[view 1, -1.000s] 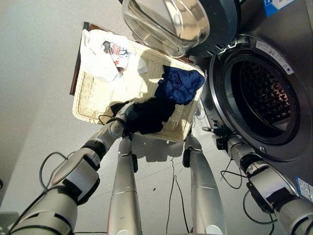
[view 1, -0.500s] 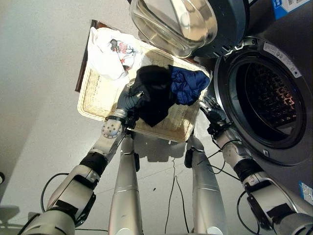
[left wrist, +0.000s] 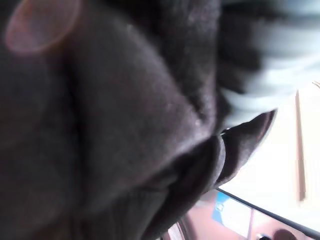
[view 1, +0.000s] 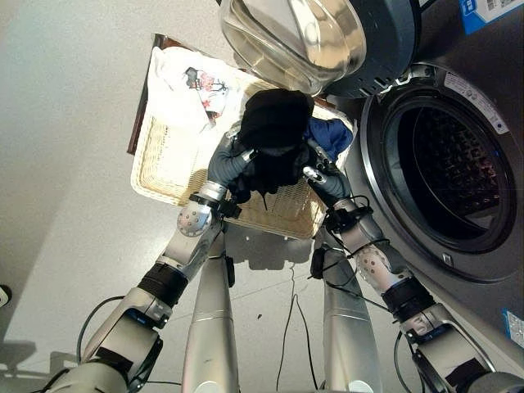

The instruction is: Put the clothes into the washing machine.

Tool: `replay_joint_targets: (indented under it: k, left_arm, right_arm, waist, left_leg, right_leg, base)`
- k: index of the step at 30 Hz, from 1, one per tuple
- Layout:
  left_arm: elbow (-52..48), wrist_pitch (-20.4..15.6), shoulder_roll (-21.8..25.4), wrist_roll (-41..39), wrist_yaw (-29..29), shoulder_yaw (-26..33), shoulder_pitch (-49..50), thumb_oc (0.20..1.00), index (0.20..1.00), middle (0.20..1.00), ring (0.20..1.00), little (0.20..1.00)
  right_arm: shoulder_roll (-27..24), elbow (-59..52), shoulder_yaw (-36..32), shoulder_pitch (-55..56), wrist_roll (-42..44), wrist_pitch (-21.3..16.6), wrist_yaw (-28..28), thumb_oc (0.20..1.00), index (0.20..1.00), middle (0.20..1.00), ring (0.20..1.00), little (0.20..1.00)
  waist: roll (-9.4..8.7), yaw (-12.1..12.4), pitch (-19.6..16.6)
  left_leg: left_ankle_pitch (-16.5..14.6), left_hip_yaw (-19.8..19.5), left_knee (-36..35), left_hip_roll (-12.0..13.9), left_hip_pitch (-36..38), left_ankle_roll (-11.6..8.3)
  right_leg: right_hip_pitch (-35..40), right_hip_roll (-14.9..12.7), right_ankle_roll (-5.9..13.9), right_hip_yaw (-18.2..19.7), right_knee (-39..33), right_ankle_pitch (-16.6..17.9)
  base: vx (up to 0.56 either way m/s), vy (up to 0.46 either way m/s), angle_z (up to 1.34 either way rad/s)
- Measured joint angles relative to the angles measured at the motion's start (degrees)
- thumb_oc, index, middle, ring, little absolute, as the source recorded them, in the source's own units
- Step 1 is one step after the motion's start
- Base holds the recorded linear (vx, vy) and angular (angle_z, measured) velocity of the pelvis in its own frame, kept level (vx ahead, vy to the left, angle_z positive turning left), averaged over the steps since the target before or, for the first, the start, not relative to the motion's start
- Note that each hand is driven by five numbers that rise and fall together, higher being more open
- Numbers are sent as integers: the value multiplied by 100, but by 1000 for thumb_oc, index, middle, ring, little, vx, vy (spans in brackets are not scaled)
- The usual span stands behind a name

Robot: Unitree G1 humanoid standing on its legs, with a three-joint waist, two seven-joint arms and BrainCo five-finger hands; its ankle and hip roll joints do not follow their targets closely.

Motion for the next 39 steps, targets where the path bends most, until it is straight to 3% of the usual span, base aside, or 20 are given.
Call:
replay_joint_targets:
  k: [12, 25, 27, 28, 39]
  left_arm:
    - [-211, 389, -207, -822, -860, 2, -256, 200, 200, 200, 200, 200]
    - [-212, 793, -175, -1123, -1437, 1, -461, 200, 200, 200, 200, 200]
    - [-214, 802, -174, -1182, -1508, 1, -462, 200, 200, 200, 200, 200]
    - [-214, 825, -171, -1234, -1579, 2, -460, 200, 200, 200, 200, 200]
    - [-221, 1004, -101, -1234, -1673, -46, -447, 200, 200, 200, 200, 200]
  right_arm:
    - [95, 126, 112, -703, -66, -38, -500, 1000, 1000, 1000, 1000, 1000]
    - [29, 168, 70, -696, 379, -142, -495, 1000, 1000, 1000, 1000, 1000]
    - [21, 168, 71, -696, 445, -142, -479, 426, 426, 426, 426, 426]
    - [18, 168, 67, -696, 582, -142, -416, 200, 200, 200, 200, 200]
    - [33, 164, 127, -702, 1555, 8, 317, 200, 200, 200, 200, 200]
  waist:
    - [14, 179, 6]
    - [18, 282, 8]
    - [18, 281, 8]
    - [18, 282, 8]
    - [18, 285, 8]
  left_leg:
    - [20, 10, 8, -11, 51, -27]
    - [24, 1, 40, -18, 53, -25]
    - [24, 1, 40, -18, 52, -25]
    - [24, 1, 39, -18, 52, -25]
    - [25, 1, 39, -19, 52, -26]
  right_leg:
    - [3, -20, -15, 9, 93, -37]
    - [10, -27, -13, 9, 129, -42]
    - [9, -27, -13, 9, 128, -42]
    - [9, -27, -13, 9, 128, -42]
    - [9, -29, -13, 9, 127, -43]
  base:
    - [0, 0, 0]
    - [0, 0, 0]
    - [0, 0, 0]
    - [0, 0, 0]
    - [0, 0, 0]
